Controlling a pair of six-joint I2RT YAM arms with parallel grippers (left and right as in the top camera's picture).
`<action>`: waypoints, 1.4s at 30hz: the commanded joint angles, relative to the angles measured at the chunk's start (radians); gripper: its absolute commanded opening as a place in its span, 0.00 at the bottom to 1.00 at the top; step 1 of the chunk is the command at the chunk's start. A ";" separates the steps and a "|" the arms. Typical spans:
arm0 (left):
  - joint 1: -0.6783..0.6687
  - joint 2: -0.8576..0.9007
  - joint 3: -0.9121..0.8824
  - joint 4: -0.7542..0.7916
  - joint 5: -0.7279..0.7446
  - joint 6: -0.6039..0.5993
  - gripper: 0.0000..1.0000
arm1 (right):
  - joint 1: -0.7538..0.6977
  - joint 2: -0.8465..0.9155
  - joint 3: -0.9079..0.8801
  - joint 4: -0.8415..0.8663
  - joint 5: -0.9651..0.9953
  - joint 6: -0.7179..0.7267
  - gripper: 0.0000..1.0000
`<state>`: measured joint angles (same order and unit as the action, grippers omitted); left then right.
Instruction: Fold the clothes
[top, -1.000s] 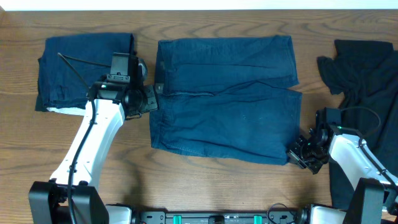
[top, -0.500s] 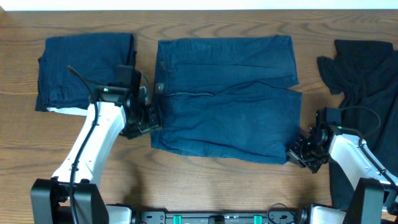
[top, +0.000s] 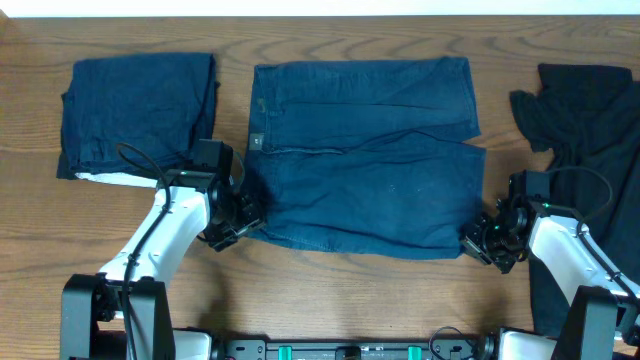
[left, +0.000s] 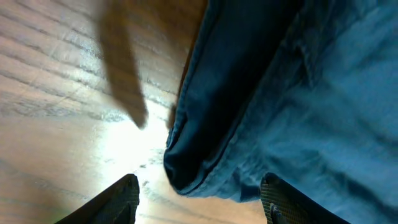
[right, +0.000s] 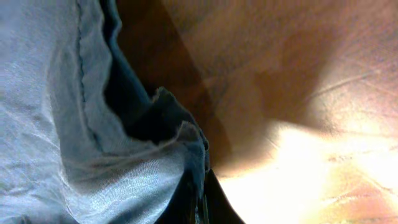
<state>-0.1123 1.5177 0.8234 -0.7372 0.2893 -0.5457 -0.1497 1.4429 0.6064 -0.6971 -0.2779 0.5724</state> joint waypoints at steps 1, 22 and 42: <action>-0.001 0.005 -0.032 0.011 0.007 -0.082 0.65 | -0.006 0.005 -0.002 0.012 0.001 -0.013 0.01; -0.021 0.005 -0.101 0.159 0.008 -0.130 0.45 | -0.006 0.005 -0.002 0.013 0.019 -0.013 0.01; -0.025 -0.077 -0.019 -0.038 -0.055 0.075 0.06 | -0.006 -0.092 0.124 -0.100 -0.003 -0.126 0.01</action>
<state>-0.1356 1.4929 0.7555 -0.7364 0.3019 -0.5194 -0.1497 1.4075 0.6647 -0.7712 -0.2771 0.4870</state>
